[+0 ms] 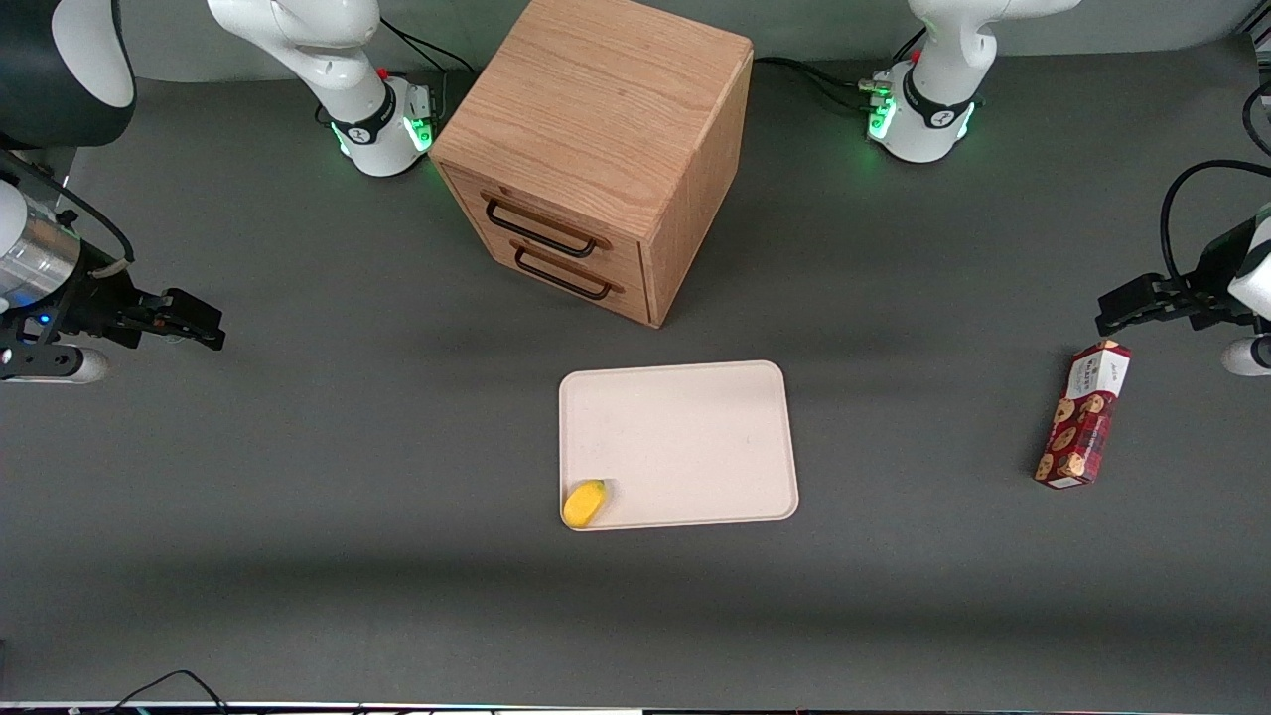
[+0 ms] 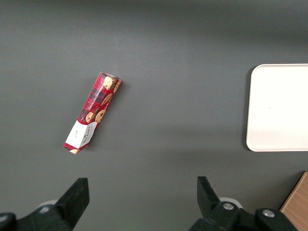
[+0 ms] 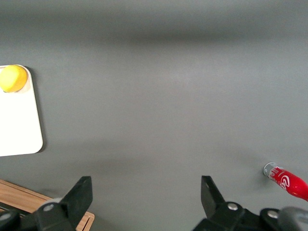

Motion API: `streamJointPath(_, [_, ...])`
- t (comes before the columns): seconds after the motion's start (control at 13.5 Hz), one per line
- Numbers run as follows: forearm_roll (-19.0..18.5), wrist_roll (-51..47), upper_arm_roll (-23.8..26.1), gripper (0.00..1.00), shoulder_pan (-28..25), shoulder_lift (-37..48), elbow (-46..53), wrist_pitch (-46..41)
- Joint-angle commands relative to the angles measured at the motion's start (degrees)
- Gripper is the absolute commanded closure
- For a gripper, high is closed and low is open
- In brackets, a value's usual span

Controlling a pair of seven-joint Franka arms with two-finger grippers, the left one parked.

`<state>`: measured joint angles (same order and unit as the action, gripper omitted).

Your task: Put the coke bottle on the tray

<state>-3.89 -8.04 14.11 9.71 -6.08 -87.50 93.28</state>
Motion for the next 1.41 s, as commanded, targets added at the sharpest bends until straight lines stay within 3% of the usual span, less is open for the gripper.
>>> streamJointPath(0.0, [0.72, -0.92, 0.04, 0.00, 0.31, -1.04, 2.07, -1.35])
streamJointPath(0.22, [0.03, -0.75, -0.84, 0.00, 1.27, -1.48, 1.11, -1.35])
streamJointPath(0.37, [-1.81, 1.70, -4.07, 0.00, 2.59, -1.30, -2.30, -0.91])
streamJointPath(0.52, [-3.66, 11.16, -7.50, 0.00, 4.95, -1.57, -5.21, 1.36])
streamJointPath(1.11, [-2.88, 39.21, -26.40, 0.00, 8.12, 4.32, -29.01, 27.80])
streamJointPath(1.33, [1.32, 48.96, -31.94, 0.00, 9.00, 4.50, -36.04, 35.45])
